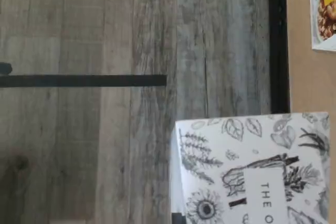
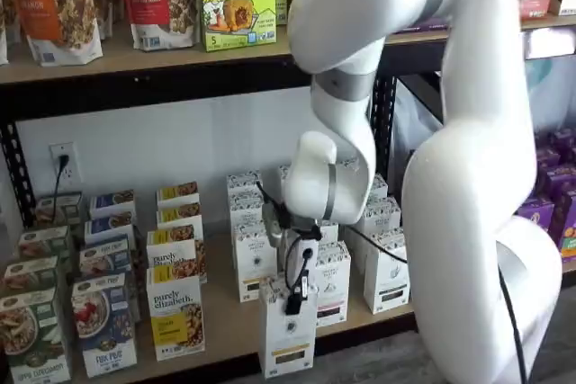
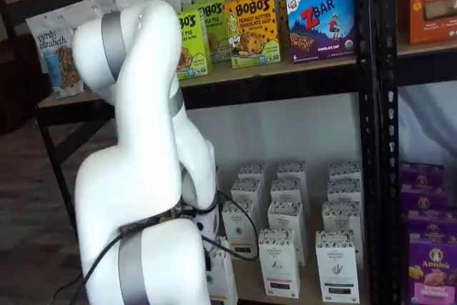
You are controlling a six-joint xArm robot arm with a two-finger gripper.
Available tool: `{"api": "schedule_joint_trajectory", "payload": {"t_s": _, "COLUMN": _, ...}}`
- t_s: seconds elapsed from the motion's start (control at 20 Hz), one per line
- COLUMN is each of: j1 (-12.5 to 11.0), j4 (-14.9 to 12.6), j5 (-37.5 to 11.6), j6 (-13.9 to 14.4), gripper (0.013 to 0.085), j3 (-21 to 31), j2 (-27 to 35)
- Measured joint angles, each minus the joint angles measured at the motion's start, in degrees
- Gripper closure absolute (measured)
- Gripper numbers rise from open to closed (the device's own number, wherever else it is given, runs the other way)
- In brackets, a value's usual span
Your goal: Pick up the white box with a yellow strip in the middle, on the bottom shelf, the fourth box from the left
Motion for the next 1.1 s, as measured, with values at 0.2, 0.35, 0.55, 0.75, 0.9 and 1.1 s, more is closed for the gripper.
{"api": "schedule_joint_trajectory", "payload": {"t_s": 0.2, "j1": -2.0, "j4": -7.0, "j5": 1.6, "j6": 5.1, "gripper": 0.0490, "j3": 4.5, "j2": -5.8}}
{"api": "schedule_joint_trajectory", "payload": {"t_s": 0.35, "j1": -3.4, "j4": -11.6, "j5": 2.6, "j6": 8.4, "gripper": 0.0490, "j3": 8.3, "j2": -11.0}}
{"api": "schedule_joint_trajectory", "payload": {"t_s": 0.55, "j1": -4.7, "j4": -16.2, "j5": 5.4, "j6": 11.8, "gripper": 0.0490, "j3": 11.0, "j2": -16.3}}
{"api": "schedule_joint_trajectory", "payload": {"t_s": 0.75, "j1": -5.5, "j4": -20.3, "j5": 7.3, "j6": 15.0, "gripper": 0.0490, "j3": 12.7, "j2": -19.9}}
{"api": "schedule_joint_trajectory", "payload": {"t_s": 0.9, "j1": -6.0, "j4": -21.7, "j5": 8.8, "j6": 16.0, "gripper": 0.0490, "j3": 13.7, "j2": -22.5}}
{"api": "schedule_joint_trajectory", "payload": {"t_s": 1.1, "j1": -6.5, "j4": -22.6, "j5": 11.2, "j6": 16.7, "gripper": 0.0490, "j3": 14.6, "j2": -25.7}}
